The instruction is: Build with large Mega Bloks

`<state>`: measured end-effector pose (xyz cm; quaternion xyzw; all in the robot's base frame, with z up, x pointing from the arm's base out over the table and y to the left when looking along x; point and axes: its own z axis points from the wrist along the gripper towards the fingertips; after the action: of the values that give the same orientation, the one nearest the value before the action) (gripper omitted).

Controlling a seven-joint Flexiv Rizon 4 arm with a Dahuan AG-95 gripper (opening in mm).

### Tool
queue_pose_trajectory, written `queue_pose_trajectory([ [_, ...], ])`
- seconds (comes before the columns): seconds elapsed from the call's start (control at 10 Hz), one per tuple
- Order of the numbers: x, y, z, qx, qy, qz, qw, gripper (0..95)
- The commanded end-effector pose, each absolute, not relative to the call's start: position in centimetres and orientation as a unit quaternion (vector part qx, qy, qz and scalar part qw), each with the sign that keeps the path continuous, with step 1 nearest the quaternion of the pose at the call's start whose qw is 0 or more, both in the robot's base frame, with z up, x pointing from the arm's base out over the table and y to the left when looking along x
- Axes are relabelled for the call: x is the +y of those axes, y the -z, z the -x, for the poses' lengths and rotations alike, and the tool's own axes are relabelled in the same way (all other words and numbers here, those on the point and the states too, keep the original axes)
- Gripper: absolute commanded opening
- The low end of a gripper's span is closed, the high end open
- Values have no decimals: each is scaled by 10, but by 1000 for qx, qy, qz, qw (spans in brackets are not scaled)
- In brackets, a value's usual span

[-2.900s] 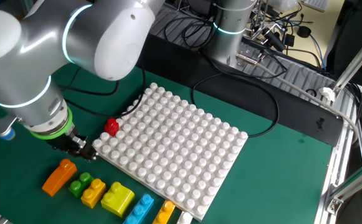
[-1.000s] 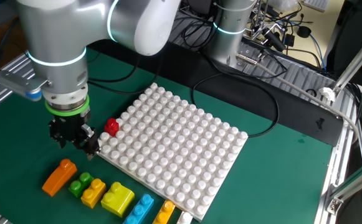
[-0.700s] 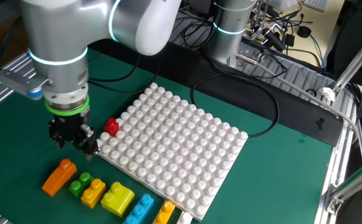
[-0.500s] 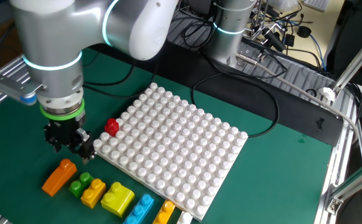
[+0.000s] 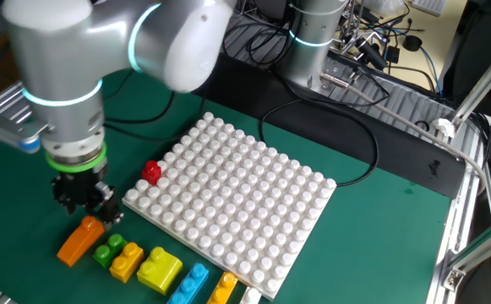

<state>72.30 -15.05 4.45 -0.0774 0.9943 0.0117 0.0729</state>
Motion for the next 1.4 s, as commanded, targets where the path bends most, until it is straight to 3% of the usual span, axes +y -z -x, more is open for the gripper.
queue_pose_trajectory([
  [0.1,-151,-38,-728,994,-13,78,73,760],
  [0.5,-150,-27,-730,994,-14,77,72,760],
  [0.6,-151,-26,-731,994,-14,79,72,570],
  [0.8,-151,-24,-731,994,-15,84,67,570],
  [1.0,-152,-23,-732,994,-15,91,60,190],
  [1.1,-152,-23,-732,994,-16,93,55,190],
  [1.2,-152,-23,-732,994,-16,95,48,0],
  [1.4,-153,-22,-732,994,-16,96,45,0],
])
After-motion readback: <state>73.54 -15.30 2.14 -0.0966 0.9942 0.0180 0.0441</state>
